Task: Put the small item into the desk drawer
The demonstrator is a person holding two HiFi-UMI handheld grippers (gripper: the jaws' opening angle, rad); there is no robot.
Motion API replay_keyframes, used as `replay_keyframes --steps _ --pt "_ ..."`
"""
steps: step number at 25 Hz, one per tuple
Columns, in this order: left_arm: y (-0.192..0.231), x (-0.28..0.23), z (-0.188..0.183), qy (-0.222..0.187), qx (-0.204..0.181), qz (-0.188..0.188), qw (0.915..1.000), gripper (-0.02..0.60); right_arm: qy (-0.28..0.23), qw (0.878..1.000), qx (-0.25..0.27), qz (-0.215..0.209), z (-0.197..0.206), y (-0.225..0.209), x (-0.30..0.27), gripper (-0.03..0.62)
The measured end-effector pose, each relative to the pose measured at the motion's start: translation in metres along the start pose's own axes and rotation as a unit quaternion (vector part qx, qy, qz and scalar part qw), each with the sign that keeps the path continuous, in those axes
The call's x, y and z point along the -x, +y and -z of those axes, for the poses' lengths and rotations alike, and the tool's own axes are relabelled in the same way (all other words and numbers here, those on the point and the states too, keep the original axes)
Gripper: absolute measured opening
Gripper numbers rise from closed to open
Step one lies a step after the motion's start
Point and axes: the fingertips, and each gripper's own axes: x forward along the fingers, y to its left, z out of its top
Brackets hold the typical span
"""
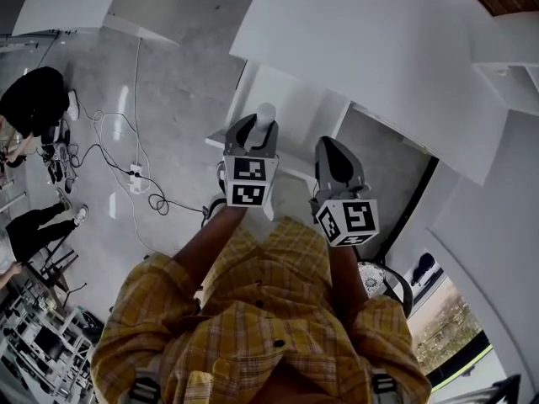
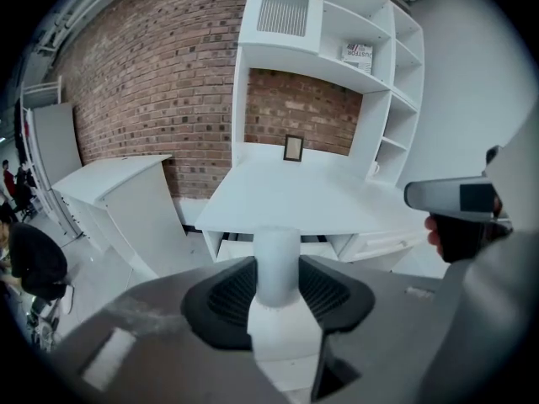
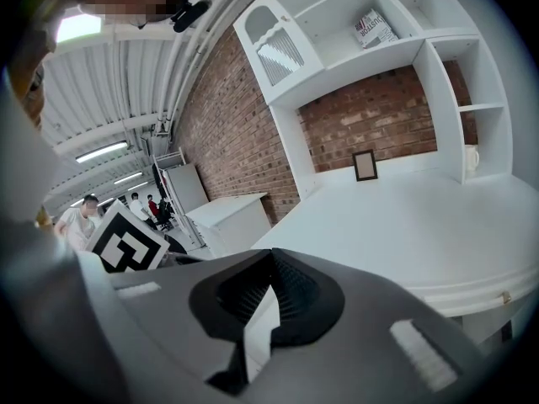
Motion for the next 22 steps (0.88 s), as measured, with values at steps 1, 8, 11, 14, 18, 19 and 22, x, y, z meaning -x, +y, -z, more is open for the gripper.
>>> replay_keyframes --steps 1,8,11,14,18,19,22 --pt "0.000 -0.005 0.001 0.004 0.002 0.000 1.0000 0.169 0.002 1.000 -0.001 0.001 0.001 -0.002 -0.001 -0.002" --pt "0.006 -0.046 0.026 0.034 0.028 0.001 0.9990 0.169 0.010 1.000 -0.003 0.000 0.016 -0.012 -0.013 -0.002" --pt "0.005 -0.057 0.029 0.048 0.036 0.003 0.9982 0.169 0.015 1.000 -0.001 0.001 0.014 -0.015 -0.012 -0.002" --pt "0.005 -0.072 0.040 0.069 0.041 0.005 0.9968 0.169 0.020 1.000 -0.001 0.001 0.016 -0.016 -0.013 -0.002" --pt "0.004 -0.090 0.056 0.088 0.041 0.005 0.9953 0.169 0.026 1.000 -0.004 0.001 0.024 -0.019 -0.012 -0.002" --pt "0.004 -0.094 0.059 0.093 0.039 0.005 0.9949 0.169 0.027 1.000 -0.004 0.001 0.025 -0.020 -0.012 -0.002" --pt "0.003 -0.103 0.066 0.107 0.025 0.004 0.9939 0.169 0.028 1.000 -0.003 0.002 0.027 -0.023 -0.011 -0.002"
